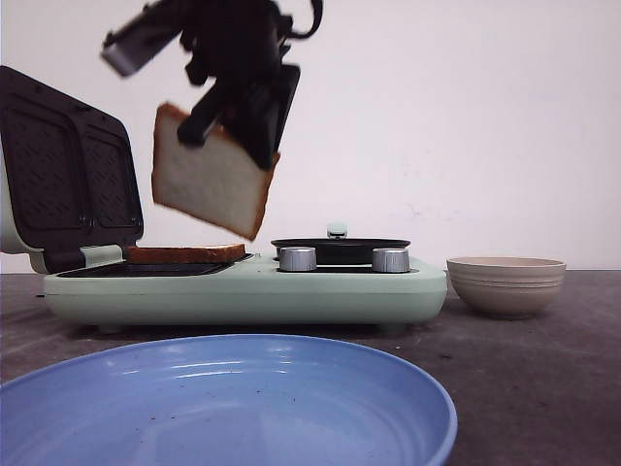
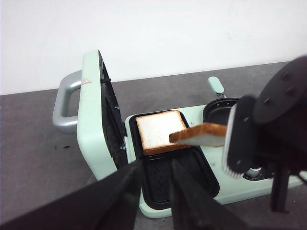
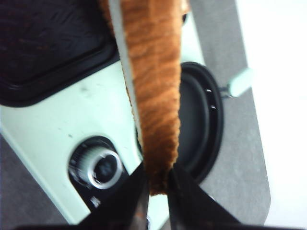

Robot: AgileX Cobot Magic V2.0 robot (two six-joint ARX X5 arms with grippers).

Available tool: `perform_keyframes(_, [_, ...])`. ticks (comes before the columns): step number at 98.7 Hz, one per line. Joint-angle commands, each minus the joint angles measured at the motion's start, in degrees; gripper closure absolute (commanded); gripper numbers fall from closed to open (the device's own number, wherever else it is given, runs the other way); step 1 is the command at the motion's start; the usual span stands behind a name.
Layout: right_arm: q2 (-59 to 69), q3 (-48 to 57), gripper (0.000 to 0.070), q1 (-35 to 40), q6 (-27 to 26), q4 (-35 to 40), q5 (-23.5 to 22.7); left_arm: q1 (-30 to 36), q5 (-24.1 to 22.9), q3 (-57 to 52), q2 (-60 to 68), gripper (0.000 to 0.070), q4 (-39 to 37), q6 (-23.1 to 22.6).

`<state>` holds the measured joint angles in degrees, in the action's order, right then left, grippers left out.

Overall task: Make breakfast with bread and shrimp
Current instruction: 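Carry the bread slice with the right gripper over the toaster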

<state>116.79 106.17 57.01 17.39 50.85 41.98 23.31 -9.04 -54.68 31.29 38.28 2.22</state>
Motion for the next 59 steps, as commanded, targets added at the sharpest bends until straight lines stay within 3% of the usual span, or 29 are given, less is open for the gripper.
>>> perform_keyframes(1, [1.57,1.97,0.0693,1.27,0.11,-1.18,0.44,0.15,-0.20,-0.59,-0.07,0.0620,-0.63,-1.20])
perform_keyframes(59, [5.42,1.97,0.0693,3.17,3.26,-8.68,3.13,0.17,-0.17,-0.59,-1.31,0.0620,-0.63,-1.51])
